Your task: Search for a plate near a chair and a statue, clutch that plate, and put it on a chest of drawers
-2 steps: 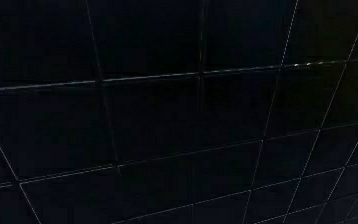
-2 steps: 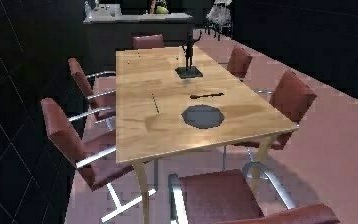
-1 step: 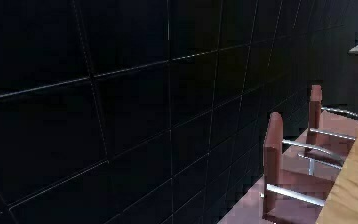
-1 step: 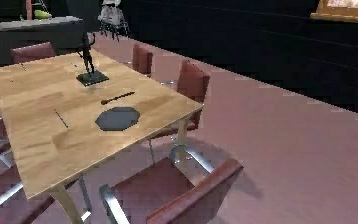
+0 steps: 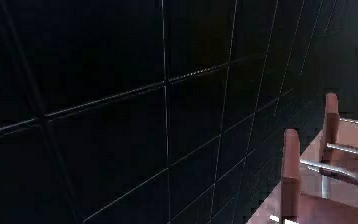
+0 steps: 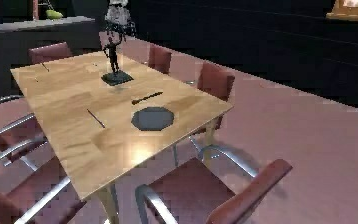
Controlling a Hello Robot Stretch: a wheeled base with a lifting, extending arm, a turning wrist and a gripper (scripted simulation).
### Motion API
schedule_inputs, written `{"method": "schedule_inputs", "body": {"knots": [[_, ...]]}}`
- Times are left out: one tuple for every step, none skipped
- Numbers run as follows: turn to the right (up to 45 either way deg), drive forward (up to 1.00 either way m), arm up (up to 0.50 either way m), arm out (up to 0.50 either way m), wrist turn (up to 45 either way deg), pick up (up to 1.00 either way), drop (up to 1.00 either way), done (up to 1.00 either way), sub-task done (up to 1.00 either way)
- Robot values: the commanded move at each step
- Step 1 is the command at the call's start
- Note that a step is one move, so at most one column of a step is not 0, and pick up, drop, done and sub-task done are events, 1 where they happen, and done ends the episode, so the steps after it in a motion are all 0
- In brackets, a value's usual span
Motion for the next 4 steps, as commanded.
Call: {"method": "schedule_inputs", "body": {"knots": [[45.0,0.0,0.0,0.0,0.0,0.0,0.0,0.0,0.0],[45.0,0.0,0.0,0.0,0.0,0.0,0.0,0.0,0.0],[45.0,0.0,0.0,0.0,0.0,0.0,0.0,0.0,0.0],[27.0,0.0,0.0,0.0,0.0,0.0,0.0,0.0,0.0]]}}
